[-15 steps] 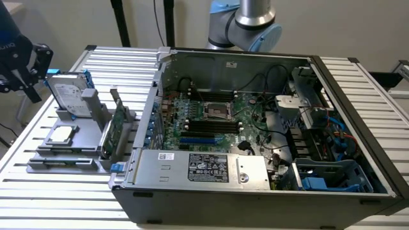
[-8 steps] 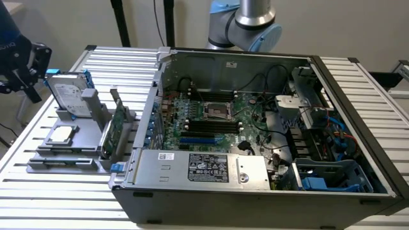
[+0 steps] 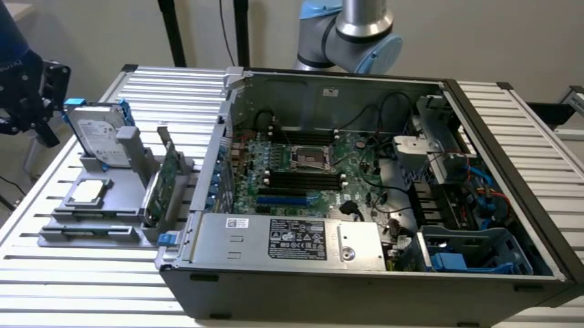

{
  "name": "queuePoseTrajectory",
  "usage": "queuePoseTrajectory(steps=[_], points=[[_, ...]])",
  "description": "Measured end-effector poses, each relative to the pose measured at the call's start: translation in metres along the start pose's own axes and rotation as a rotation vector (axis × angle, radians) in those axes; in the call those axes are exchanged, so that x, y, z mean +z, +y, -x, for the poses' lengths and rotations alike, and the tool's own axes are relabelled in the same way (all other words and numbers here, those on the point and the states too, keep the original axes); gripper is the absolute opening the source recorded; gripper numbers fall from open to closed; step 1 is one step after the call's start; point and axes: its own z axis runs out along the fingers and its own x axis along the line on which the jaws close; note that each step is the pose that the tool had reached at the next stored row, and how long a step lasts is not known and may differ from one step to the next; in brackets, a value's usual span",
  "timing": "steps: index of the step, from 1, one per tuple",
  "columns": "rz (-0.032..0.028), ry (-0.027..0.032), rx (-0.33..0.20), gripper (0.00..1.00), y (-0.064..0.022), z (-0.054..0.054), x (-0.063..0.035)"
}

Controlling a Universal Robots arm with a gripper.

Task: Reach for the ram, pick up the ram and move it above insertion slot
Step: 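Pick up the ram and move it above insertion slot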

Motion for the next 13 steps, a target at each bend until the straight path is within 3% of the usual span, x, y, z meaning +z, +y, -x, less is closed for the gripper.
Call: queuePoseTrajectory(steps=[13], points=[[0.0001,0.0088,-0.236,0.11,0.0,0.0,0.0008]])
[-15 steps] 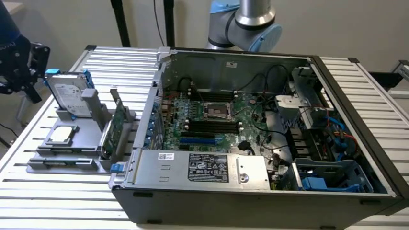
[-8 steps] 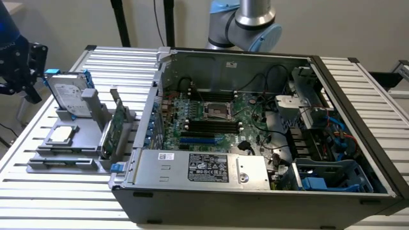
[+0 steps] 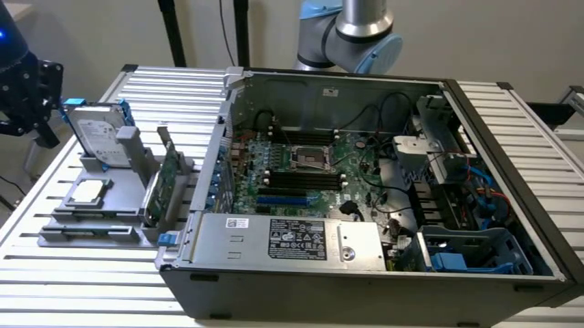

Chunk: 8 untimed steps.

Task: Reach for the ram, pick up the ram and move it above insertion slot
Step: 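Pick up the ram and move it above insertion slot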

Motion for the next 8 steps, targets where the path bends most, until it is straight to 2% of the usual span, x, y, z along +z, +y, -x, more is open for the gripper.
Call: queuePoseTrajectory(steps=[8], points=[[-0.0013,0.0051,-0.146,0.11,0.0,0.0,0.0004]])
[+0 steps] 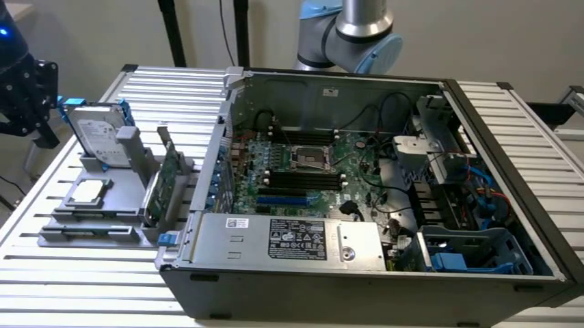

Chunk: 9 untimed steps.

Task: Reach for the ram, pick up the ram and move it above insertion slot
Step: 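Pick up the ram and move it above insertion slot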

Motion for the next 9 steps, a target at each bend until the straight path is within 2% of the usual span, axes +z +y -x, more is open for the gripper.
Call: queuePoseTrajectory(steps=[7,9], points=[[-0.0073,0.0039,-0.127,0.11,0.0,0.0,0.0004],[-0.0084,0.0043,-0.145,0.11,0.0,-0.0001,0.0005]])
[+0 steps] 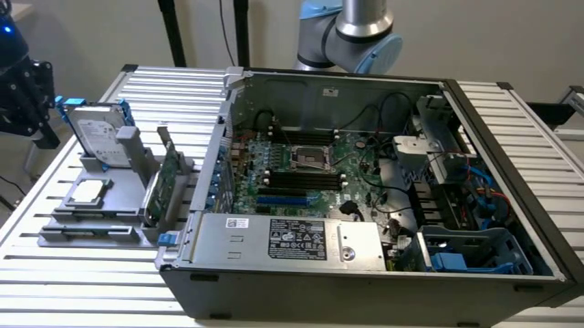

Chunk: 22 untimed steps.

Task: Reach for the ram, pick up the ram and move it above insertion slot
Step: 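Pick up the ram and move it above insertion slot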

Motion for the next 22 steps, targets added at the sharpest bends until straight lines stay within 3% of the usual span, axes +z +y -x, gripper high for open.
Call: queuePoseTrajectory(steps=[4,6,7,10,22], points=[[-0.0001,0.0,0.0,0.12,0.0,0.0,0.0],[-0.0001,0.0001,0.0,0.24,-0.0001,0.0,0.0],[0.0,0.0001,0.0,0.24,0.0,0.0,0.0002],[-0.0002,0.0002,-0.002,0.36,0.0,0.0,0.0026],[-0.0004,0.0008,-0.035,0.36,-0.0001,-0.01,0.0241]])
